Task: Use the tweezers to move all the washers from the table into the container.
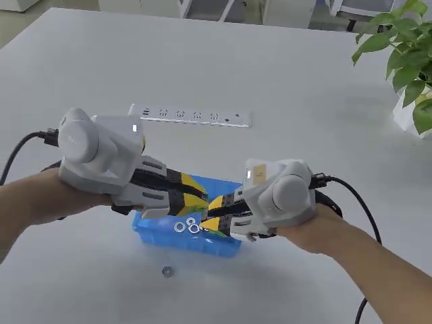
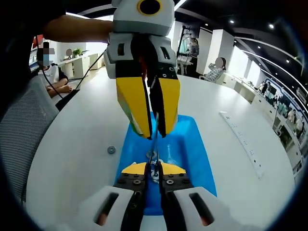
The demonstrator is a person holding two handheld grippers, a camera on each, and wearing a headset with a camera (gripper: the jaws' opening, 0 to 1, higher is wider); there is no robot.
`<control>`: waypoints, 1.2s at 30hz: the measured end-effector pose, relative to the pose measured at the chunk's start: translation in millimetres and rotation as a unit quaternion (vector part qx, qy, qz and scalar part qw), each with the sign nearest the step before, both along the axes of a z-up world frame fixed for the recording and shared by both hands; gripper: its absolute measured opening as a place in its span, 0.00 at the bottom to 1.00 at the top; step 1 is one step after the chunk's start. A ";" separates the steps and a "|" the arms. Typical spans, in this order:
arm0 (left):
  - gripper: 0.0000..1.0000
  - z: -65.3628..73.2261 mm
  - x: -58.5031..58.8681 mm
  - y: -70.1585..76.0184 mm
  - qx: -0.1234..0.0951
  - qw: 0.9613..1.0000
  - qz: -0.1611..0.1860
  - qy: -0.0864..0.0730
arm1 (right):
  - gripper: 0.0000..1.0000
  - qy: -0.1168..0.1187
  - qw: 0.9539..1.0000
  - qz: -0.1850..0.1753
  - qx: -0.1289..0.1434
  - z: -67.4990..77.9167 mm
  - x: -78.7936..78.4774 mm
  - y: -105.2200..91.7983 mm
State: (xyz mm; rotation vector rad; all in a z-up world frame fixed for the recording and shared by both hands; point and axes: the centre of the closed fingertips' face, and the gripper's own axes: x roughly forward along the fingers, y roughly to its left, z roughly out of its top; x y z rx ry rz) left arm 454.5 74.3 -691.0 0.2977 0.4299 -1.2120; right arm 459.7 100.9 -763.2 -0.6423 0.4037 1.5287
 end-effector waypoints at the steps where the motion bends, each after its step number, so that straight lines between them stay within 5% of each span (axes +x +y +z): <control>1: 0.08 0.5 0.1 -0.3 0.000 1.000 -0.002 -0.002 | 0.10 0.000 1.000 0.001 0.000 0.0 -0.1 -0.1; 16: 0.06 1.0 -0.6 -2.4 0.015 1.000 -0.021 -0.016 | 0.12 -0.006 1.000 -0.001 -0.008 -0.2 -0.5 -2.4; 36: 0.05 21.7 -0.3 -1.2 0.013 0.999 -0.013 -0.038 | 0.22 -0.015 0.999 -0.028 0.005 20.3 -0.7 -9.8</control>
